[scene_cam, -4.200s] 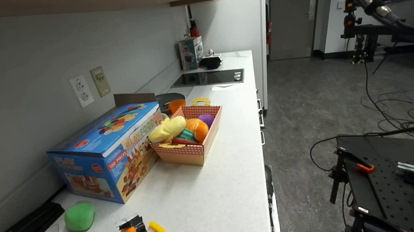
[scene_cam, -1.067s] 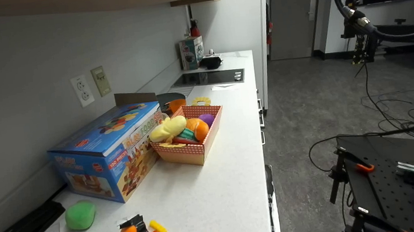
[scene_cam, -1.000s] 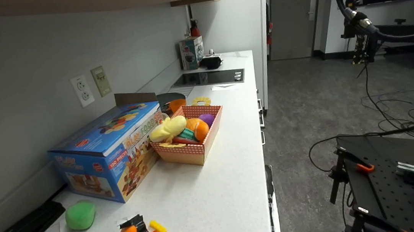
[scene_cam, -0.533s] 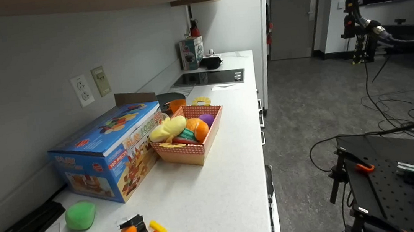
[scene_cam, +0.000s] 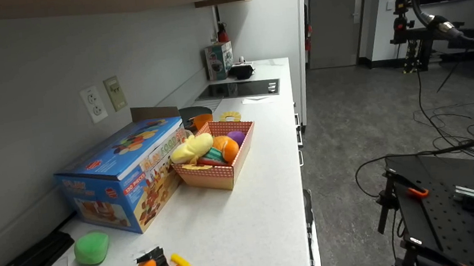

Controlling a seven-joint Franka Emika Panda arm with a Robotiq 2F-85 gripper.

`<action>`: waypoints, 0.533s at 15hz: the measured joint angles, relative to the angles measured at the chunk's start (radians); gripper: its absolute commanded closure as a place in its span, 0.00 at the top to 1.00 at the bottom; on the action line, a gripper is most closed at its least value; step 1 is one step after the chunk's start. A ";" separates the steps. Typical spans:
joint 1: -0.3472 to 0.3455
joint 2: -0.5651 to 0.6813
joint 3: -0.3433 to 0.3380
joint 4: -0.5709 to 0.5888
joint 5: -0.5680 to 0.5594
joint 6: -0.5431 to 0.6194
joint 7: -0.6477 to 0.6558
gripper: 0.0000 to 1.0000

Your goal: Open the right door on the first upper cabinet from the left

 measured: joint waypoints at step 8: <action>-0.032 -0.021 -0.048 0.004 0.443 -0.131 -0.255 1.00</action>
